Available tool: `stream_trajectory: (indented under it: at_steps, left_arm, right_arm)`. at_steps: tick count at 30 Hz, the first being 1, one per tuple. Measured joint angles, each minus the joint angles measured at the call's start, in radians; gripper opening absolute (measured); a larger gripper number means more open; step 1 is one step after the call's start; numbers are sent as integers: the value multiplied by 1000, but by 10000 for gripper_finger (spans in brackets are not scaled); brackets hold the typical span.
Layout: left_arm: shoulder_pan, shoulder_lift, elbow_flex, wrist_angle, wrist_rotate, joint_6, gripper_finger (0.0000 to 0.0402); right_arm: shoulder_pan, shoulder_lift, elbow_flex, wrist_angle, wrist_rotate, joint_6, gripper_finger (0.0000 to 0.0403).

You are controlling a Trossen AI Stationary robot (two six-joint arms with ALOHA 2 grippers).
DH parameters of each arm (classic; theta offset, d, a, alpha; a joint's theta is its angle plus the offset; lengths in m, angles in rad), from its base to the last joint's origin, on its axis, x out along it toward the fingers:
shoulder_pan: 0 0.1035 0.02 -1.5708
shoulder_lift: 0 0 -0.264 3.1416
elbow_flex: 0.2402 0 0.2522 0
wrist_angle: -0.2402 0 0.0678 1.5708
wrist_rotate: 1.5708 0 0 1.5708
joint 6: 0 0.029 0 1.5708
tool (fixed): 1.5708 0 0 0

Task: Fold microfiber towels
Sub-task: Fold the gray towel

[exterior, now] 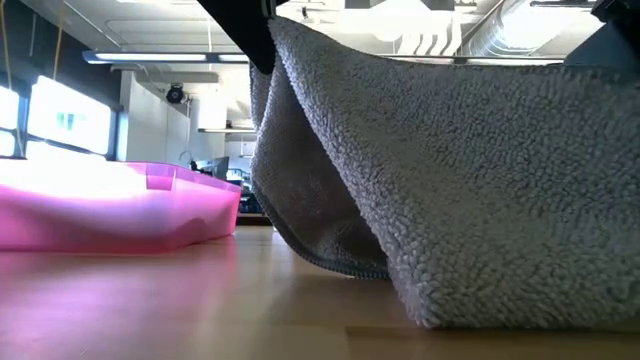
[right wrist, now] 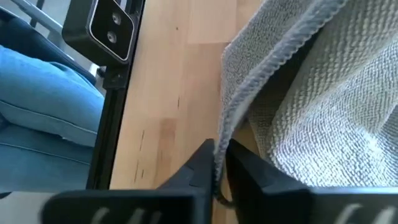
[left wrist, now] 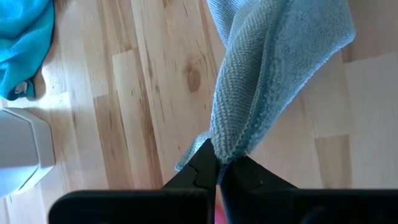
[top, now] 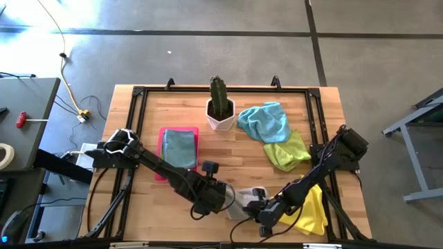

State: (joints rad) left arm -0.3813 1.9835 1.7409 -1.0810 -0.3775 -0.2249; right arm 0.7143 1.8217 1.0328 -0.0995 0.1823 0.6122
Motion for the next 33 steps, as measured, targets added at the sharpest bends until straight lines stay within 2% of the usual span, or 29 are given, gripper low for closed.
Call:
stream_trajectory:
  at_steps: [2,5,10,14,21,25,27,29,33]
  left_arm:
    - [0,0,0,-5,5,0,0]
    - [-1,0,0,-38,28,-3,0]
    - [-8,0,0,-117,-6,17,0]
    - [-1,-2,26,-238,-147,8,0]
    - [23,-5,187,-471,-461,-5,0]
    - [38,-7,272,-491,-600,43,0]
    - [44,-9,308,-491,-631,53,0]
    - [49,-13,340,-491,-564,53,0]
    - [49,-12,364,-490,-215,95,0]
  right_arm:
    - [0,-1,0,-13,0,-2,6]
    - [0,-24,6,-57,1,29,6]
    - [0,-88,102,-317,41,16,2]
    - [-7,-109,258,-662,134,-9,1]
    - [-37,-110,569,-1239,381,21,0]
    - [-64,-110,701,-1475,506,98,0]
    - [-83,-119,729,-1461,542,112,0]
    - [-97,-127,743,-1411,460,76,0]
    - [-121,-126,748,-1349,143,-9,0]
